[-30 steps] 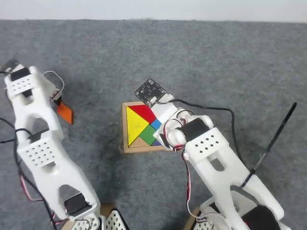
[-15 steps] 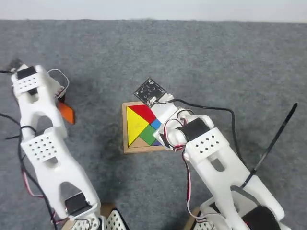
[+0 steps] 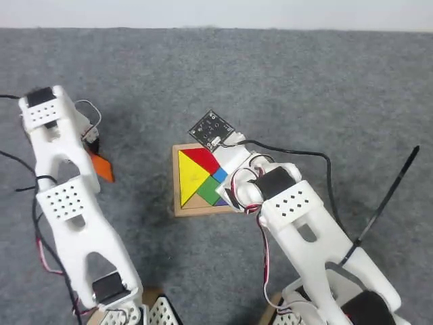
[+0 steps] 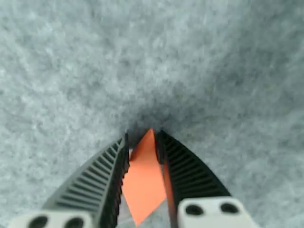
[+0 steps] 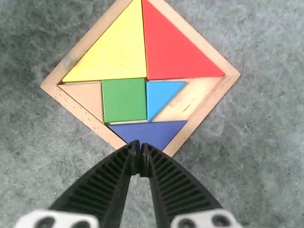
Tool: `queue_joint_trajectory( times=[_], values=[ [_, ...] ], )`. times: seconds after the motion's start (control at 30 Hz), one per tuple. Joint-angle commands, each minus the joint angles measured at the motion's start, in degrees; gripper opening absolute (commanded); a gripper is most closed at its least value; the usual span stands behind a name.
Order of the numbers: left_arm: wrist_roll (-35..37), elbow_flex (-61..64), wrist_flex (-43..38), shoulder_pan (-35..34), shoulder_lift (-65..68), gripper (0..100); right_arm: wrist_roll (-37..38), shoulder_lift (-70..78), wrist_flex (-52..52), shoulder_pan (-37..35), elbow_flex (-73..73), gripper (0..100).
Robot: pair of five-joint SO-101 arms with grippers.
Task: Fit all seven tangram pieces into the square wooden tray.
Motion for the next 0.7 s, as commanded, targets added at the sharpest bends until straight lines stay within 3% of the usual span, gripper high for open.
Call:
queue_joint_trajectory(
  times=[0.0, 0.2, 0.67],
  values=[
    [-1.0, 5.9, 3.3, 1.4, -3.1, 10, 0.9, -1.0, -0.8, 1.2, -0.6, 0.6],
    [-2.8, 20.4, 0.8, 4.5, -10.5, 10, 0.9, -3.1, -0.7, 2.3, -0.6, 0.6],
    [-2.8, 66.3, -23.3, 9.8, -42.9, 10, 0.9, -12.4, 5.8, 2.2, -0.5, 0.6]
  ],
)
